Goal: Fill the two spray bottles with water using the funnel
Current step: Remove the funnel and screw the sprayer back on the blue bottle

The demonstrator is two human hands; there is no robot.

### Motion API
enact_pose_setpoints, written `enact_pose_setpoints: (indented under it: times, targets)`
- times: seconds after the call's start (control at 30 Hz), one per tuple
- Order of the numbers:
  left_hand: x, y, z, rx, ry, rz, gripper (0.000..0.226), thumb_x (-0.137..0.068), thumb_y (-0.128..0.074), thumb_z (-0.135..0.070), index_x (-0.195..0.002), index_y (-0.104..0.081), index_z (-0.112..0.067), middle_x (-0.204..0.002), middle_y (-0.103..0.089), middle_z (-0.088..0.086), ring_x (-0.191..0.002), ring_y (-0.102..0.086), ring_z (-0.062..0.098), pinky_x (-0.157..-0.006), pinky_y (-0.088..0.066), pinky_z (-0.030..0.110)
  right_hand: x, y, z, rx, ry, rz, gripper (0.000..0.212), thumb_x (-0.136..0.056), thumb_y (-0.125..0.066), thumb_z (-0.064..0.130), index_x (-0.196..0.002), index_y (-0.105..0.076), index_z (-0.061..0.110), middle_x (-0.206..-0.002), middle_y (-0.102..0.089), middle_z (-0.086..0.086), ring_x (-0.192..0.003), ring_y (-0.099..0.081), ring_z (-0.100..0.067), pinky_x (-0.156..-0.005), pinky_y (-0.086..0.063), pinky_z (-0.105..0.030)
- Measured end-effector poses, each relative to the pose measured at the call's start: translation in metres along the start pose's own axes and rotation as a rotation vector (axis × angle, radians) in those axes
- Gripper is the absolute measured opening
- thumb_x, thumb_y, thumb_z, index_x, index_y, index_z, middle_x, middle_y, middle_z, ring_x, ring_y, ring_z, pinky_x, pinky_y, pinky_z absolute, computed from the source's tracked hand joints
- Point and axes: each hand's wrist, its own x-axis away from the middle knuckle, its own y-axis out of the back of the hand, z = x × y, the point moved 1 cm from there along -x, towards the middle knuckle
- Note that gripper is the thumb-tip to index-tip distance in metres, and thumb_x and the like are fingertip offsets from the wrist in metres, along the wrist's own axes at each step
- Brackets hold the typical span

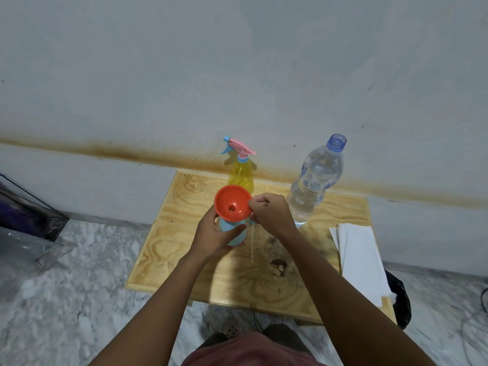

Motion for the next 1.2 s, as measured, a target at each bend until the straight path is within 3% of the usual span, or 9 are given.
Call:
enact_pose_setpoints:
  times: [0.07,0.13,0.23,0.33,0.5,0.67,0.8,0.97,1.2]
  targets:
    - [-0.004,-0.002,0.005,-0.020,0.009,-0.013,0.048,-0.077,-0.085,-0.026,-0.119,-0.063,-0.024,-0.116,-0.067,-0.002,-0.096,-0.056,-0.018,-0.069,-0.040,-0.002,0.001,0.002,-0.002,-0.023,0.021,0.006,0.023,-0.084,-0.062,0.009,-0.065,-0.069,0.021,-0.065,-0.072,-0.008,-0.069,-0.072,-0.030,-0.072,-0.062,-0.046]
    - [-0.009,-0.004,0.009,-0.038,-0.005,-0.027,0.039,-0.081,-0.081,-0.026,-0.118,-0.067,-0.021,-0.115,-0.069,-0.001,-0.099,-0.059,-0.007,-0.070,-0.039,0.000,0.001,0.005,-0.005,-0.054,0.028,0.000,0.022,-0.086,-0.063,0.009,-0.069,-0.069,0.021,-0.064,-0.072,-0.008,-0.066,-0.071,-0.026,-0.067,-0.061,-0.039]
    - [-0.015,-0.007,0.014,-0.079,-0.022,-0.062,0.030,-0.084,-0.078,-0.025,-0.113,-0.069,-0.019,-0.111,-0.068,-0.002,-0.102,-0.061,0.010,-0.074,-0.041,0.011,0.003,0.012,-0.011,-0.161,0.031,0.001,0.008,-0.091,-0.065,0.011,-0.085,-0.069,0.012,-0.068,-0.070,-0.005,-0.060,-0.068,-0.012,-0.056,-0.055,-0.026]
    - [-0.018,-0.007,0.015,-0.093,-0.030,-0.077,0.030,-0.085,-0.078,-0.022,-0.113,-0.070,-0.016,-0.111,-0.067,-0.005,-0.103,-0.061,0.011,-0.082,-0.048,0.020,0.002,0.028,-0.028,-0.206,0.080,-0.063,0.004,-0.091,-0.069,0.013,-0.089,-0.067,0.016,-0.073,-0.070,-0.001,-0.065,-0.070,-0.008,-0.060,-0.056,-0.022]
    - [-0.020,-0.007,0.014,-0.078,0.005,-0.080,0.031,-0.083,-0.079,-0.016,-0.113,-0.071,-0.017,-0.106,-0.063,-0.012,-0.102,-0.059,0.011,-0.089,-0.054,0.034,0.009,0.052,-0.083,0.172,0.198,-0.203,0.008,-0.087,-0.075,0.014,-0.092,-0.071,0.010,-0.080,-0.070,0.003,-0.072,-0.065,0.002,-0.065,-0.051,-0.009]
    - [-0.020,-0.008,0.012,-0.076,0.014,-0.084,0.032,-0.083,-0.079,-0.016,-0.114,-0.070,-0.018,-0.105,-0.062,-0.013,-0.099,-0.058,0.008,-0.085,-0.053,0.029,0.017,0.046,-0.139,0.285,0.114,-0.212,0.009,-0.087,-0.074,0.017,-0.091,-0.069,0.011,-0.083,-0.067,0.000,-0.074,-0.064,-0.007,-0.069,-0.056,-0.028]
    - [-0.021,-0.007,0.014,-0.086,0.022,-0.082,0.033,-0.083,-0.079,-0.017,-0.114,-0.070,-0.017,-0.107,-0.063,-0.009,-0.097,-0.057,0.003,-0.082,-0.050,0.023,0.020,0.038,-0.155,0.356,0.173,-0.249,0.005,-0.087,-0.072,0.013,-0.087,-0.068,0.010,-0.085,-0.063,0.001,-0.074,-0.061,-0.013,-0.067,-0.055,-0.036]
    - [-0.021,-0.007,0.015,-0.092,0.020,-0.083,0.033,-0.083,-0.079,-0.018,-0.114,-0.070,-0.019,-0.109,-0.063,-0.010,-0.097,-0.057,-0.004,-0.079,-0.047,0.016,0.028,0.030,-0.165,0.576,0.424,-0.269,0.006,-0.081,-0.075,0.009,-0.082,-0.070,0.005,-0.083,-0.065,-0.009,-0.070,-0.063,-0.024,-0.055,-0.055,-0.034]
    - [-0.022,-0.007,0.017,-0.081,0.014,-0.079,0.034,-0.082,-0.080,-0.018,-0.114,-0.070,-0.020,-0.109,-0.064,-0.010,-0.098,-0.057,-0.004,-0.080,-0.051,0.023,0.034,0.028,-0.174,0.682,0.428,-0.193,0.014,-0.074,-0.083,0.007,-0.075,-0.069,0.009,-0.083,-0.066,-0.007,-0.071,-0.063,-0.023,-0.058,-0.045,-0.027]
